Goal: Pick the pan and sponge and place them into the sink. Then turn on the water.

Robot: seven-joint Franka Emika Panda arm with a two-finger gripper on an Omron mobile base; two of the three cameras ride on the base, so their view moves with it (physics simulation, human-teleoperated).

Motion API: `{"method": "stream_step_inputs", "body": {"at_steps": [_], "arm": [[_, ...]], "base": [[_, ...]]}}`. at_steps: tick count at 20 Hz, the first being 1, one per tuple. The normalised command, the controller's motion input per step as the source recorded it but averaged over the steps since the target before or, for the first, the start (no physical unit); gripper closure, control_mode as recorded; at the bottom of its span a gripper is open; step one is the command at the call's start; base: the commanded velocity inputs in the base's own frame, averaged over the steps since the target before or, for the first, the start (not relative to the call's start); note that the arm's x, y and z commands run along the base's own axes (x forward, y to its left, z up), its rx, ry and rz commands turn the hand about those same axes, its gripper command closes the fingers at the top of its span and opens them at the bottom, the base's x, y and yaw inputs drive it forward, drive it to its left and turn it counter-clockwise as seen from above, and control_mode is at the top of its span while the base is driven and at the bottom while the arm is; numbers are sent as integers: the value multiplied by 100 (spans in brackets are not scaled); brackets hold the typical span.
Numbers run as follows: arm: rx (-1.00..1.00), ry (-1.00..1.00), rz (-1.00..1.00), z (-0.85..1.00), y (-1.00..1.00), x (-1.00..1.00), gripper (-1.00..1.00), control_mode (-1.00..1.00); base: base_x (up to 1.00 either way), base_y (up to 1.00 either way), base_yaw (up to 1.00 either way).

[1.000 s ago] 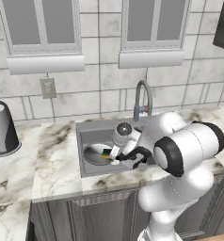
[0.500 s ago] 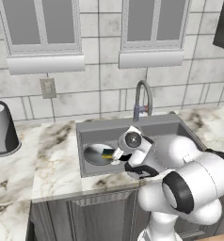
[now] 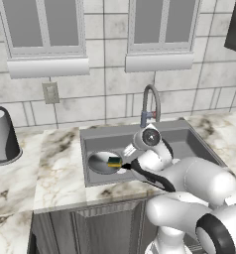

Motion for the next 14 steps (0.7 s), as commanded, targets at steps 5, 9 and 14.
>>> {"method": "stream_step_inputs", "body": {"at_steps": [5,9,14], "arm": [[20,-5,-3,22,-47,-15,-100,-100],[18,-4,0,17,-51,-19,-100,-100],[16,-7,0,15,-47,-29,-100,-100]], "base": [[0,0,0],[0,0,0],[0,0,0]]}}
